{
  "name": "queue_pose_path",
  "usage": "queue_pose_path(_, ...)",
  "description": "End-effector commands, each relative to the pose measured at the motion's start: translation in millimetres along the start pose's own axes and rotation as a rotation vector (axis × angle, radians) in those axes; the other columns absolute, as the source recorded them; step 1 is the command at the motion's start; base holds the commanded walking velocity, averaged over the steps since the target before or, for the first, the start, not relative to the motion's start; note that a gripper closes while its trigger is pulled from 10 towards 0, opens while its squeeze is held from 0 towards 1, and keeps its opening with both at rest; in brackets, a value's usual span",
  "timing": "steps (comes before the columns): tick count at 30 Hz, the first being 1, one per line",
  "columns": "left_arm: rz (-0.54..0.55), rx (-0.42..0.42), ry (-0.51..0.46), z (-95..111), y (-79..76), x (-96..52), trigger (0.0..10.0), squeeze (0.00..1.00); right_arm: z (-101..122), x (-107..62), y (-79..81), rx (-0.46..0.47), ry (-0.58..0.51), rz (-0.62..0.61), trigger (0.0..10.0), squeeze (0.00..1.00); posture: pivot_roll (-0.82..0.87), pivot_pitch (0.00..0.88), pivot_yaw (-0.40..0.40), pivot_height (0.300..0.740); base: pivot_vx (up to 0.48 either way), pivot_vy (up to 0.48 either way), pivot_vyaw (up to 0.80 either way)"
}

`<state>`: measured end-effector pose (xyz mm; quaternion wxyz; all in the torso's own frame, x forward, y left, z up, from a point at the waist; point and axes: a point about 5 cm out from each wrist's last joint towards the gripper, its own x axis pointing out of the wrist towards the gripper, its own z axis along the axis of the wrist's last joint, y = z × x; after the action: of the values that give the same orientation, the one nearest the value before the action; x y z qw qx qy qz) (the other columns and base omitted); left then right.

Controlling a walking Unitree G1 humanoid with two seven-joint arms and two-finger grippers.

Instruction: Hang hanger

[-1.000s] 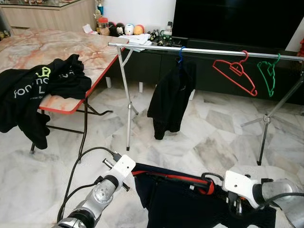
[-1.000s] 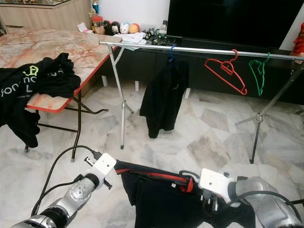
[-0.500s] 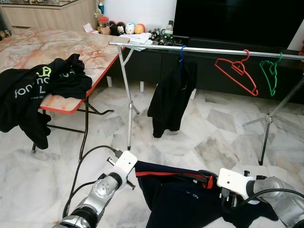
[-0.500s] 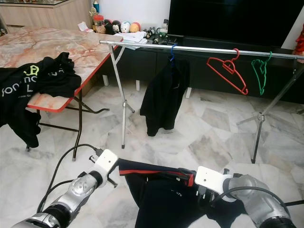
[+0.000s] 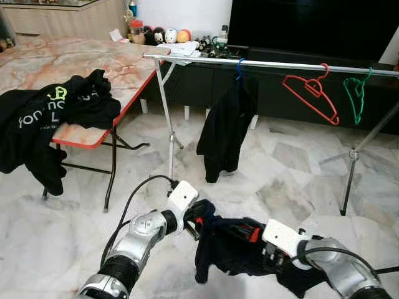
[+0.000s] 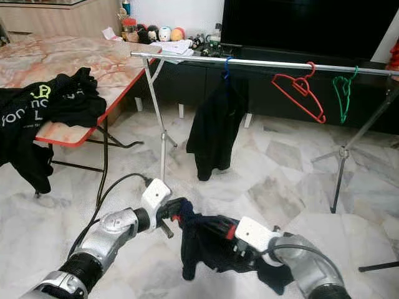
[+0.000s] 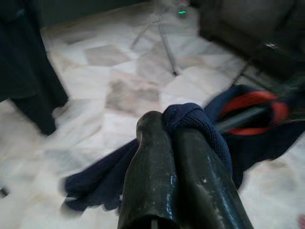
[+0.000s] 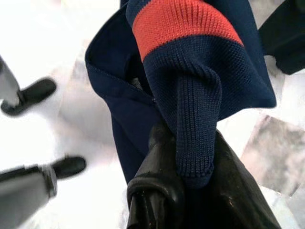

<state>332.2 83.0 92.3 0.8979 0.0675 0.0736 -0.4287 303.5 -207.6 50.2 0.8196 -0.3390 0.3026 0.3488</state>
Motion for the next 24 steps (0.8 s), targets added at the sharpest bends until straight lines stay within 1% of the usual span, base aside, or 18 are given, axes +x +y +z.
queue_pose_path(1,-0.068,-0.004,-0.015,5,-4.9,-2.6,0.0,0.00,4,-1.1,-9.4,0.039,-0.013,-0.056,0.0,0.00,0.00,0.082,-0.004,0.740,0.000,0.000,0.00)
queue_pose_path(2,-0.098,-0.001,-0.030,11,-7.3,-4.1,0.0,0.00,4,0.3,-10.7,0.045,-0.004,-0.082,0.0,0.00,0.00,0.080,-0.003,0.740,0.000,0.000,0.00)
queue_pose_path(3,-0.098,-0.001,-0.030,11,-7.3,-4.1,0.0,0.00,4,0.3,-10.7,0.045,-0.004,-0.082,0.0,0.00,0.00,0.080,-0.003,0.740,0.000,0.000,0.00)
queue_pose_path(4,-0.124,0.002,-0.039,15,-9.5,-5.5,0.0,0.00,4,1.4,-12.3,0.053,0.001,-0.108,0.0,0.00,0.00,0.080,-0.003,0.740,0.000,0.000,0.00)
queue_pose_path(6,-0.172,0.014,-0.033,18,-13.3,-8.5,0.0,0.00,5,2.7,-15.9,0.089,-0.012,-0.152,0.0,0.00,0.01,0.079,-0.001,0.740,0.000,0.000,0.00)
queue_pose_path(9,-0.216,0.055,0.014,14,-16.9,-13.4,0.0,0.00,15,2.0,-23.5,0.188,-0.085,-0.200,0.0,0.00,0.01,0.074,0.002,0.740,0.000,0.000,0.00)
queue_pose_path(10,-0.216,0.055,0.014,14,-16.9,-13.4,0.0,0.00,15,2.0,-23.5,0.188,-0.085,-0.200,0.0,0.00,0.01,0.074,0.002,0.740,0.000,0.000,0.00)
queue_pose_path(11,-0.232,0.066,0.031,11,-18.6,-14.7,0.0,0.00,16,2.3,-23.6,0.199,-0.094,-0.192,0.0,0.00,0.01,0.073,0.002,0.740,0.000,0.000,0.00)
queue_pose_path(12,-0.259,0.060,0.045,10,-21.6,-16.9,0.0,0.00,17,3.5,-22.4,0.190,-0.090,-0.179,0.0,0.00,0.01,0.072,0.002,0.740,0.000,0.000,0.00)
queue_pose_path(14,-0.321,0.045,0.060,14,-30.3,-22.1,0.0,0.00,17,5.9,-20.3,0.174,-0.074,-0.168,0.0,0.00,0.01,0.072,0.002,0.740,0.000,0.000,0.00)
queue_pose_path(15,-0.378,0.038,0.060,17,-38.0,-25.2,0.0,0.00,17,6.9,-19.4,0.178,-0.076,-0.167,0.0,0.00,0.01,0.072,0.002,0.740,0.000,0.000,0.00)
queue_pose_path(17,-0.405,0.042,0.079,17,-41.7,-27.7,0.0,0.00,18,7.9,-19.2,0.199,-0.096,-0.168,0.0,0.00,0.01,0.074,0.003,0.740,0.000,0.000,0.00)
queue_pose_path(18,-0.397,0.054,0.099,15,-41.3,-28.4,1.1,0.00,20,8.4,-19.3,0.212,-0.111,-0.167,0.0,0.00,0.01,0.074,0.003,0.740,0.000,0.000,0.00)
queue_pose_path(19,-0.380,0.066,0.117,13,-39.6,-28.7,9.7,0.00,22,8.6,-19.2,0.218,-0.124,-0.165,0.0,0.00,0.01,0.075,0.004,0.740,0.000,0.000,0.00)
queue_pose_path(20,-0.365,0.072,0.129,11,-38.0,-28.9,10.0,0.00,23,8.7,-19.2,0.221,-0.132,-0.163,0.0,0.00,0.01,0.076,0.004,0.740,0.000,0.000,0.00)
queue_pose_path(23,-0.364,0.069,0.127,10,-36.5,-30.3,10.0,0.00,25,8.3,-19.7,0.221,-0.144,-0.168,0.0,0.00,0.01,0.078,0.004,0.740,0.000,0.000,0.00)
queue_pose_path(24,-0.372,0.078,0.124,12,-37.3,-31.9,10.0,0.95,25,8.3,-20.1,0.218,-0.146,-0.172,0.0,0.00,0.01,0.079,0.004,0.740,0.000,0.000,0.00)
